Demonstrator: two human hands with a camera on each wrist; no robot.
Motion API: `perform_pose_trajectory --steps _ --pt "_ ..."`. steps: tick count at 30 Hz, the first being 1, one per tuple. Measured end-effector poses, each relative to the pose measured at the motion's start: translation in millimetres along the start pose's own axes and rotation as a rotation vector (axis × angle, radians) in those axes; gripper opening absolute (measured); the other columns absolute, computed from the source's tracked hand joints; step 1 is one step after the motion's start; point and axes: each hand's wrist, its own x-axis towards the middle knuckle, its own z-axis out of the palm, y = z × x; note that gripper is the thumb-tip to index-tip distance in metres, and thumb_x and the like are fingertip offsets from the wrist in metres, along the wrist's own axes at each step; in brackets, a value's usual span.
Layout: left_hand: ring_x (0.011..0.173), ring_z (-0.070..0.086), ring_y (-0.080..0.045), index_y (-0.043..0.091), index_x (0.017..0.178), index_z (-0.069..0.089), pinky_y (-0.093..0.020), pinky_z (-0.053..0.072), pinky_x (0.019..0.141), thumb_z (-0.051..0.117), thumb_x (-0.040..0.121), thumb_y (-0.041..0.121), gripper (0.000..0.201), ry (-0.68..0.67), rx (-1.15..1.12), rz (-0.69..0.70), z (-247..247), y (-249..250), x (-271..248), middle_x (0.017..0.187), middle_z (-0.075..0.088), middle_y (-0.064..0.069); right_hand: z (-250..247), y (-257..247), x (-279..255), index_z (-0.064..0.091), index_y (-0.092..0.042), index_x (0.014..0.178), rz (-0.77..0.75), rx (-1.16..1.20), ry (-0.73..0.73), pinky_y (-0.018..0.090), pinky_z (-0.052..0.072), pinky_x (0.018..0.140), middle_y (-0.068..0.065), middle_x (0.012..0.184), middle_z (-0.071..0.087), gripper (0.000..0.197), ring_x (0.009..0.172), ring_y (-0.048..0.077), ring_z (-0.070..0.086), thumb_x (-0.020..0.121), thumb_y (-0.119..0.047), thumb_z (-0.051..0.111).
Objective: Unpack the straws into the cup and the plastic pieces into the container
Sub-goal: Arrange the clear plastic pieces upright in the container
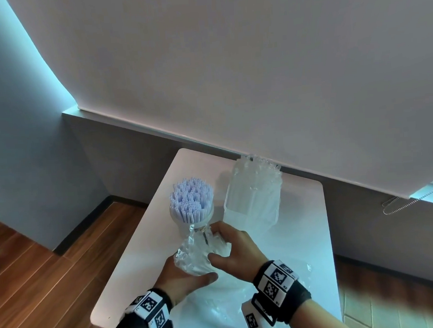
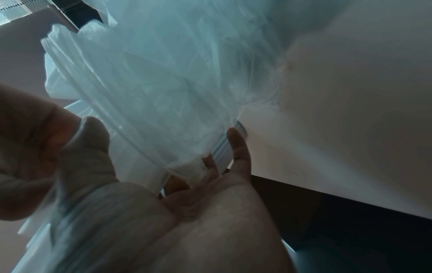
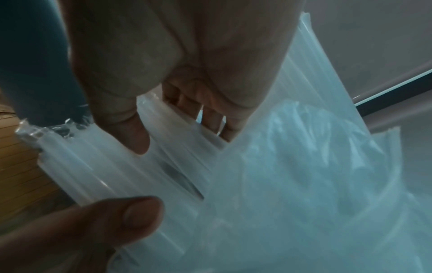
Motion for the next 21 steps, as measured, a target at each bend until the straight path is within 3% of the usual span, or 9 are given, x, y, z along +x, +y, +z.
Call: perform_pose_trajectory --steps 2,6,9,12,14,16,19,21 --pt "0.095 0.07 -0.005 0.025 0.105 0.068 -0.03 0.052 0.091 0.093 0.059 0.016 0.054 0.001 0.007 0.004 0.1 0.8 -0.5 0.102 0.074 0.011 0.9 -1.6 -0.2 0.056 -0.024 0.113 -0.011 0.019 0.014 0.012 0.042 0.076 -0.017 0.092 0.061 0.044 0.08 0.0 0.055 0.072 -0.02 0.07" --pt "0.094 0.07 -0.004 0.025 0.103 0.068 -0.031 0.052 0.091 0.092 0.059 0.014 0.052 0.009 0.022 0.012 1.0 1.6 -0.8 0.1 0.074 0.013 6.1 0.0 0.2 0.061 -0.025 0.11 -0.059 0.026 0.043 0.022 0.048 0.085 -0.008 0.102 0.065 0.04 0.094 0.007 0.061 0.07 -0.02 0.067" --pt "0.096 0.07 -0.006 0.026 0.104 0.069 -0.035 0.052 0.096 0.095 0.052 0.026 0.058 0.009 0.009 -0.017 0.8 -0.3 -0.9 0.102 0.074 0.01 9.9 1.8 -0.7 0.066 -0.019 0.102 -0.07 0.008 0.096 0.018 0.046 0.08 -0.007 0.096 0.063 0.03 0.088 0.006 0.06 0.072 -0.022 0.066" --pt "0.102 0.067 -0.006 0.03 0.109 0.067 -0.036 0.05 0.099 0.096 0.04 0.05 0.078 0.019 0.01 -0.043 1.7 -2.2 -1.1 0.106 0.073 0.012 11.2 -0.1 -2.8 0.064 -0.022 0.1 -0.031 0.033 0.119 0.023 0.05 0.08 -0.009 0.092 0.069 0.025 0.085 0.007 0.064 0.075 -0.022 0.065" --pt "0.1 0.067 -0.002 0.03 0.109 0.067 -0.033 0.05 0.098 0.097 0.046 0.042 0.071 0.023 0.001 -0.034 1.6 -4.9 0.6 0.105 0.073 0.015 12.4 -1.5 -3.7 0.061 -0.027 0.099 -0.006 0.046 0.123 0.026 0.052 0.079 -0.01 0.089 0.07 0.024 0.083 0.007 0.065 0.076 -0.023 0.065" --pt "0.095 0.067 0.003 0.03 0.106 0.066 -0.028 0.049 0.093 0.096 0.053 0.028 0.06 0.027 0.005 -0.018 1.2 -4.0 0.3 0.101 0.072 0.022 12.9 -3.1 -3.8 0.057 -0.032 0.099 -0.016 0.06 0.148 0.021 0.051 0.078 -0.014 0.088 0.069 0.025 0.083 0.005 0.064 0.077 -0.023 0.067" --pt "0.092 0.064 0.009 0.031 0.105 0.065 -0.022 0.046 0.089 0.096 0.055 0.027 0.059 0.034 -0.012 -0.015 1.1 -3.2 -0.2 0.099 0.07 0.028 10.3 -6.0 -3.6 0.055 -0.032 0.112 -0.047 0.076 0.182 0.009 0.043 0.079 -0.019 0.101 0.065 0.034 0.089 -0.004 0.06 0.079 -0.031 0.065" --pt "0.091 0.063 0.012 0.034 0.104 0.063 -0.019 0.044 0.085 0.095 0.055 0.027 0.059 0.032 -0.016 -0.024 1.4 -4.0 0.3 0.097 0.069 0.031 8.6 -5.6 -3.6 0.051 -0.034 0.122 -0.074 0.041 0.199 0.006 0.041 0.081 -0.017 0.11 0.063 0.043 0.094 -0.005 0.058 0.08 -0.031 0.06"
